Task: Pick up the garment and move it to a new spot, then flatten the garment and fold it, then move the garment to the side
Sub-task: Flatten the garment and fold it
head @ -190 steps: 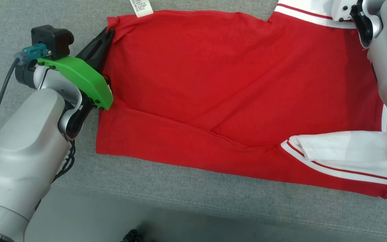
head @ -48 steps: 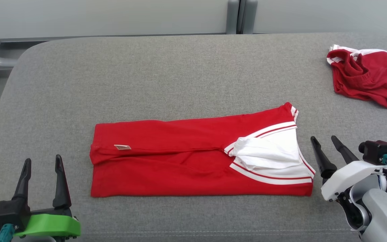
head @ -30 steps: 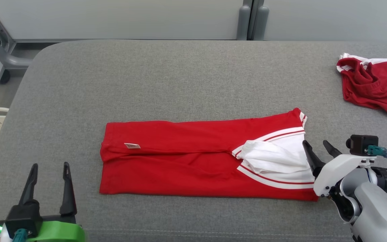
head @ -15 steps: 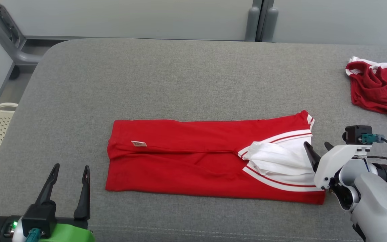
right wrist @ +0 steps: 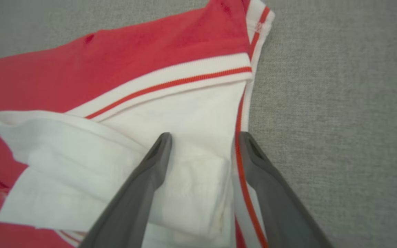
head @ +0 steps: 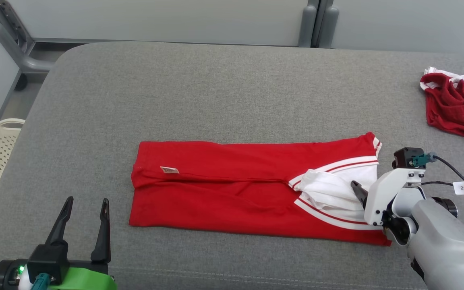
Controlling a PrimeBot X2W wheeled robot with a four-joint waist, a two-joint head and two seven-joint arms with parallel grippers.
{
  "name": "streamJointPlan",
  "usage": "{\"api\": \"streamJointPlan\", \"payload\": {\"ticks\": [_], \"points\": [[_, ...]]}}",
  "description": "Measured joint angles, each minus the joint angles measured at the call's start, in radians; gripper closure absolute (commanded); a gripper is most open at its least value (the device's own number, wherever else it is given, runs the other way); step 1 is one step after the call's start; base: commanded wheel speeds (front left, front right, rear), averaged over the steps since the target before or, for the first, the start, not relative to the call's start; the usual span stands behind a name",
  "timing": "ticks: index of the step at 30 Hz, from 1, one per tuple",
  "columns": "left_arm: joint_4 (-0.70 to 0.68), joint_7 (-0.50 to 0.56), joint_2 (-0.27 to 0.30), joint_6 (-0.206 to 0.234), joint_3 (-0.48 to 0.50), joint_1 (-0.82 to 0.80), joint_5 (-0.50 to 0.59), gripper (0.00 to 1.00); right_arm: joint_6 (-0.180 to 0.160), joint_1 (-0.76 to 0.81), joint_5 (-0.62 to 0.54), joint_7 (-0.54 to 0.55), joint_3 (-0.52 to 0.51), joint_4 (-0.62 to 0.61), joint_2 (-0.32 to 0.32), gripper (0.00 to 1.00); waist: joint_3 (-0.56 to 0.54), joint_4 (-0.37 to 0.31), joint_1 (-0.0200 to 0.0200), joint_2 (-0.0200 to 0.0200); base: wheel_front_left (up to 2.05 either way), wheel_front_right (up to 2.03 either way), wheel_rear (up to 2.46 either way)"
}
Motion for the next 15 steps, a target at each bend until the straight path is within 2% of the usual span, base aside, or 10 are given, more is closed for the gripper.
{"api": "streamJointPlan", "payload": {"ticks": [6,15], "points": [[0.005,0.0,-0.004,-0.003,-0.003,0.0,0.0,0.0,0.0,-0.032,0.016,0.036,0.008,0.064,-0.005,0.0,0.0,0.012,0.0,0.0,0.0,0.0,0.0],[0.008,0.0,-0.009,-0.003,0.003,-0.001,-0.002,0.0,0.0,-0.059,0.018,0.013,0.018,0.122,-0.013,0.0,-0.001,0.016,0.0,0.0,0.0,0.0,0.0]]}}
